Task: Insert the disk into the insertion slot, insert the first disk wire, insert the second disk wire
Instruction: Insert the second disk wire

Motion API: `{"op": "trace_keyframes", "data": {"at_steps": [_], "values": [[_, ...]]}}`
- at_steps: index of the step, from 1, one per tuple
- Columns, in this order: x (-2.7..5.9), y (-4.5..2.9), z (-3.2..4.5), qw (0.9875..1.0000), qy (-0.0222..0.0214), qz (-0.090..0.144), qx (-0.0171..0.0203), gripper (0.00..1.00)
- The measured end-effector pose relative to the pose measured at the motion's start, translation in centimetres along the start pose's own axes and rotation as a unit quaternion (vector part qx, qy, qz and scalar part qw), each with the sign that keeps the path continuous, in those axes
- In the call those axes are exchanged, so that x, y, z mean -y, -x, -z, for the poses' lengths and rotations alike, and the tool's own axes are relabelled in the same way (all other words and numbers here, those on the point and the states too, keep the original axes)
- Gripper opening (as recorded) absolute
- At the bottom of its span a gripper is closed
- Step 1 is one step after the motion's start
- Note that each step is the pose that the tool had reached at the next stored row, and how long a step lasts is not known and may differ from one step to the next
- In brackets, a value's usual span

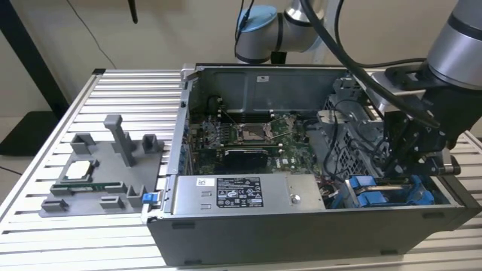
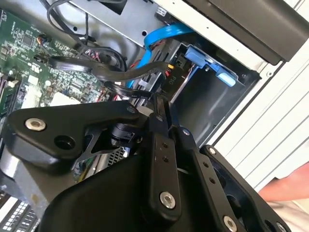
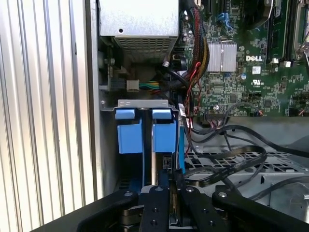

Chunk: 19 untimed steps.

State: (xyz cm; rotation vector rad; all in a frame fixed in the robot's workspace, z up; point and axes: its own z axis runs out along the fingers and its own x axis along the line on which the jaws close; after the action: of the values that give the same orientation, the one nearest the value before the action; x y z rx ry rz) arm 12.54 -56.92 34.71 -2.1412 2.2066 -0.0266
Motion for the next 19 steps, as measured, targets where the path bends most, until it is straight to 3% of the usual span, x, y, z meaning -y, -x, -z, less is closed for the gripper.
{"op": "trace_keyframes", "data": {"at_steps": [19], "values": [[0.08, -0.01, -0.52, 1.0, -0.0001, -0.003, -0.0001, 0.0]]}}
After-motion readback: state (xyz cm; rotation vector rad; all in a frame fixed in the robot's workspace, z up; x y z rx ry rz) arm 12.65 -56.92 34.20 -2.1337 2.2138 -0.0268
